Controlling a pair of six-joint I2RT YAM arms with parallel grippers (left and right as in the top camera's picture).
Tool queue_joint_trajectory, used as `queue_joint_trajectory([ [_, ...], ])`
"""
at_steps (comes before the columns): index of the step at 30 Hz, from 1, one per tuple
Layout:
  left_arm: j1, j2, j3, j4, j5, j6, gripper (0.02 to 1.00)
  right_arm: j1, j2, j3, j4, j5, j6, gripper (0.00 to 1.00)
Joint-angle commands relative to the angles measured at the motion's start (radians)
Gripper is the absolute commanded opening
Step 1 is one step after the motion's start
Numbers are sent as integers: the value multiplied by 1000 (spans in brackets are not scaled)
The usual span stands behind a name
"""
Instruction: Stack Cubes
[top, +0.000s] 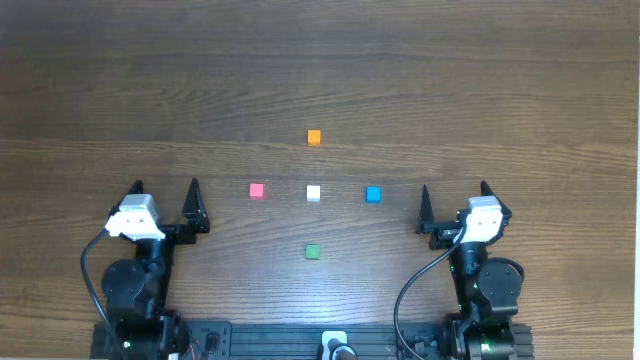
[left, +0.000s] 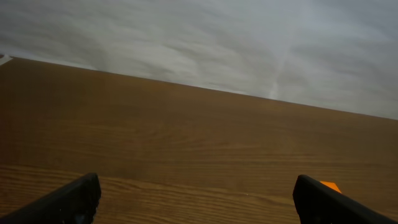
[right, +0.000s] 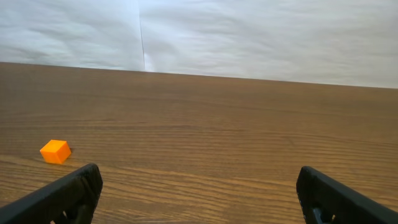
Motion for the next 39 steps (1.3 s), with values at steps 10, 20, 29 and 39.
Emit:
queue_joint_trajectory([
  [10,1,-6,-5,8,-39,14,1000,5,-9,-8,2,-7,-4,993],
  [20,-63,271,127,-22,96,-19,998,5,-9,-8,2,-7,-4,991],
  [29,-204,845,555,-303,92,-39,998,5,-9,-8,2,-7,-4,993],
  [39,-377,1404,809,-460,-22,-234,996,5,-9,-8,2,-7,-4,991],
])
